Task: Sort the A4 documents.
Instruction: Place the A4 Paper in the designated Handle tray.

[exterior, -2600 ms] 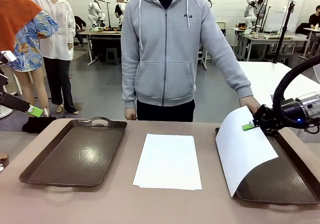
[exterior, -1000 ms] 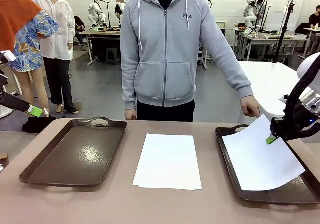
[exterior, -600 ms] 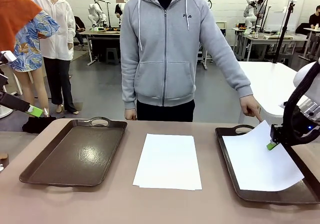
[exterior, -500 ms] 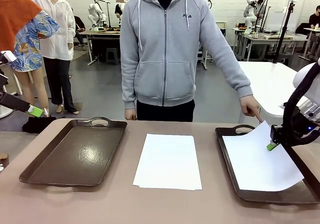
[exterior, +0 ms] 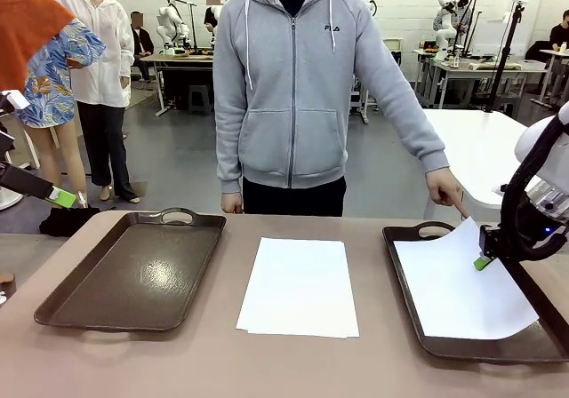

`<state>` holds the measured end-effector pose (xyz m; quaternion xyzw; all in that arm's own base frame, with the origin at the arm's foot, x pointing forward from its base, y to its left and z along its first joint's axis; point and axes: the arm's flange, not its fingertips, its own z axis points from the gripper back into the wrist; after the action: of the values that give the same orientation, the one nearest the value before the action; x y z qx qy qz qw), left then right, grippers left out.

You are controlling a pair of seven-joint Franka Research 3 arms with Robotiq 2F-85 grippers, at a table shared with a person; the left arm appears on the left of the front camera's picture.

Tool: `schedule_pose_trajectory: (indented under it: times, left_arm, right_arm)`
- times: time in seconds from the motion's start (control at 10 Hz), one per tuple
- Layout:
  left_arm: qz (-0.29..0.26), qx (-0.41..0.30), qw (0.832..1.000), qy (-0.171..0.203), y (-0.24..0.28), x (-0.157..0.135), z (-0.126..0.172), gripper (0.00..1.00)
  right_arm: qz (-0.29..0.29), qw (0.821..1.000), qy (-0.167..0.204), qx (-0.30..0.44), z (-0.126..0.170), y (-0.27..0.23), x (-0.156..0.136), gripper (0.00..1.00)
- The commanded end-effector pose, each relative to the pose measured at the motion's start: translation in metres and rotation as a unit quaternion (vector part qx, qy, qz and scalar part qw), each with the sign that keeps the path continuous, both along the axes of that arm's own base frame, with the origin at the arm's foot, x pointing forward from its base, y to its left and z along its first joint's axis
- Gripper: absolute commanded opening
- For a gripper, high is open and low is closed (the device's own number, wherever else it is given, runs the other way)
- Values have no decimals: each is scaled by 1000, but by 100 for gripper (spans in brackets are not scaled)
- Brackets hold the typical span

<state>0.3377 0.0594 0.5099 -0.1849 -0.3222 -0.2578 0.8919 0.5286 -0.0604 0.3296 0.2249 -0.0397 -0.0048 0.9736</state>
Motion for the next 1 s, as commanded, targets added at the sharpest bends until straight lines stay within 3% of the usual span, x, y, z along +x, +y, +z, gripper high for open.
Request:
schedule_pose_trajectory:
  times: [0.0, 0.1, 0.2, 0.3, 0.4, 0.5, 0.6, 0.7, 0.8, 0.9]
  left_arm:
    - [-2, -7, 1000, -1, 1, 0, -1, 100]
    - [-2, -7, 1000, -1, 1, 0, -1, 100]
    - [-2, -7, 1000, -1, 1, 0, -1, 100]
    - [-2, -7, 1000, -1, 1, 0, -1, 100]
    - [-2, -7, 1000, -1, 1, 0, -1, 100]
    - [-2, -7, 1000, -1, 1, 0, -1, 100]
    - [-2, -7, 1000, -1, 1, 0, -1, 100]
    - [-2, -7, 1000, -1, 1, 0, -1, 100]
    - [-2, -7, 1000, -1, 1, 0, -1, 100]
    - [-2, -7, 1000, -1, 1, 0, -1, 100]
  right_arm:
    - [-8, 1000, 2, -20, -2, 2, 4, 12]
    - [-10, 1000, -2, -23, 0, 0, 4, 13]
    - [-11, 999, -5, -33, 2, -3, 3, 24]
    - [-12, 999, -9, -38, 6, -5, 3, 25]
    - [-13, 999, -11, -39, 8, -6, 3, 37]
    - [-14, 999, -11, -44, 9, -7, 3, 38]
    - [-14, 999, -10, -46, 9, -7, 3, 49]
    - [-14, 999, -8, -50, 9, -7, 3, 50]
    - [-14, 998, -8, -54, 10, -8, 3, 62]
    - [-17, 998, -10, -59, 12, -9, 3, 63]
